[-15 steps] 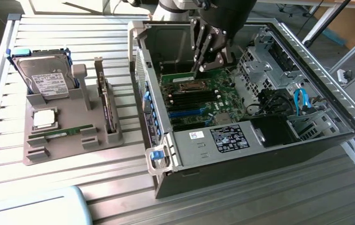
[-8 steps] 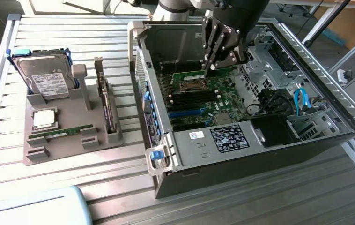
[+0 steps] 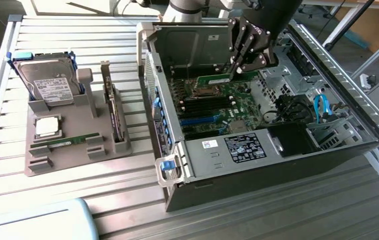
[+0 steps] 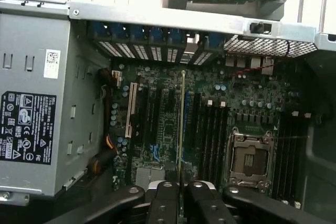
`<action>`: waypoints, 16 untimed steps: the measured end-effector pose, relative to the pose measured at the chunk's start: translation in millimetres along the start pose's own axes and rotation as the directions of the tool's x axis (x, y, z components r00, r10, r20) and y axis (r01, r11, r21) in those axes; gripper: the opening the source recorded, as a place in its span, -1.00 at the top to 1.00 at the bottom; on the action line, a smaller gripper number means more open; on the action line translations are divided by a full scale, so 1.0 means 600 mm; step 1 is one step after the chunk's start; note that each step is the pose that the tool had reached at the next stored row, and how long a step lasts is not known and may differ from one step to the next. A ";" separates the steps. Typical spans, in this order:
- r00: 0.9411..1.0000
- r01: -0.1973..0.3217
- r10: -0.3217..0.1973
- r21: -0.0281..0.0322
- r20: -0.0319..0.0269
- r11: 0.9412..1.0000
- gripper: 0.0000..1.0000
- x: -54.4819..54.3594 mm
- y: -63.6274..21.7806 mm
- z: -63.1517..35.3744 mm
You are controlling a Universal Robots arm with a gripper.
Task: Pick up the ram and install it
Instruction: 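Pick up the ram and move it above insertion slot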
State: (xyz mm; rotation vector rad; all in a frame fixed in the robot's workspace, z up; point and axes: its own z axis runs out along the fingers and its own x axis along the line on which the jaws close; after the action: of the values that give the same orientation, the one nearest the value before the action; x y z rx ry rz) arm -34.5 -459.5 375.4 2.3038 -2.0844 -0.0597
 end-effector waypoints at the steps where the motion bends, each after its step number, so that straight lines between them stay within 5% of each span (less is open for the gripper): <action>1: 1.000 0.000 0.000 0.000 0.000 1.000 0.73 0.000 -0.005 0.000; 16: 1.000 -0.004 0.004 0.000 0.000 1.000 0.73 0.007 -0.090 -0.002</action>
State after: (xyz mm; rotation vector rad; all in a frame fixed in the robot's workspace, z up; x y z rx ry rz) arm 19.8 -458.1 373.8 2.2992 -2.0891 -0.0602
